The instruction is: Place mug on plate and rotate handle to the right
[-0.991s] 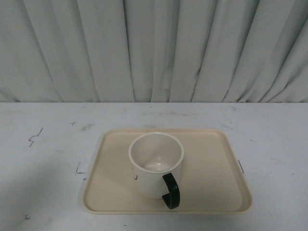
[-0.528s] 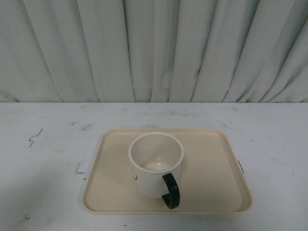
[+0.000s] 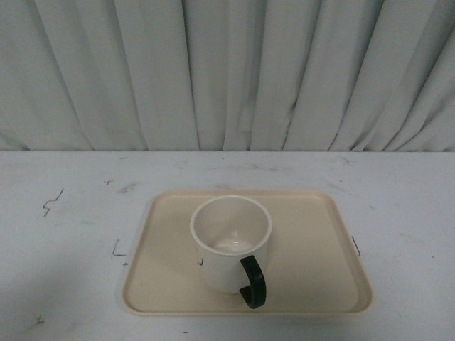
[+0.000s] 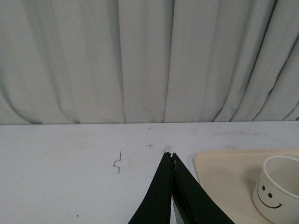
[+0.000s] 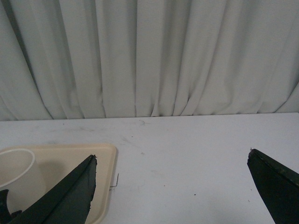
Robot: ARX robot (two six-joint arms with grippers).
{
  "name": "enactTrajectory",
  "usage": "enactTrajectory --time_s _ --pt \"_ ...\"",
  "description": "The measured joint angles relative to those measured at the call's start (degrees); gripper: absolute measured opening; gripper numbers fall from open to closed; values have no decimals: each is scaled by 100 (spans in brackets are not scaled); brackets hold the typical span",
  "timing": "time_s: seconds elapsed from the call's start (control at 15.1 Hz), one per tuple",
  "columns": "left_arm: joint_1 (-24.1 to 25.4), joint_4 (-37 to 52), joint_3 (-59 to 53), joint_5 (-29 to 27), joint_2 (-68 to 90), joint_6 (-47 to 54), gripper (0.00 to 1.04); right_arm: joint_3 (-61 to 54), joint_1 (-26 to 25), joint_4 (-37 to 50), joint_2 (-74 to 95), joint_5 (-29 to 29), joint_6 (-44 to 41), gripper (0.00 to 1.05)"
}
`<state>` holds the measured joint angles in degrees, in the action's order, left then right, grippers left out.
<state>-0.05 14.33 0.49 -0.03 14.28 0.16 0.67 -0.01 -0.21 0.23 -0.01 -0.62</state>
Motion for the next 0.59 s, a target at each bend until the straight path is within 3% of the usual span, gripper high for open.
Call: enactTrajectory --time_s 0.33,0.4,0.59 --pt "0 -476 0 0 -470 0 2 0 0 -2 0 0 0 98" --pt "0 -1364 2 17 -1034 2 2 0 0 -2 0 4 2 98" --pt "0 -1438 22 0 -1381 0 2 0 0 4 0 -2 2 98"
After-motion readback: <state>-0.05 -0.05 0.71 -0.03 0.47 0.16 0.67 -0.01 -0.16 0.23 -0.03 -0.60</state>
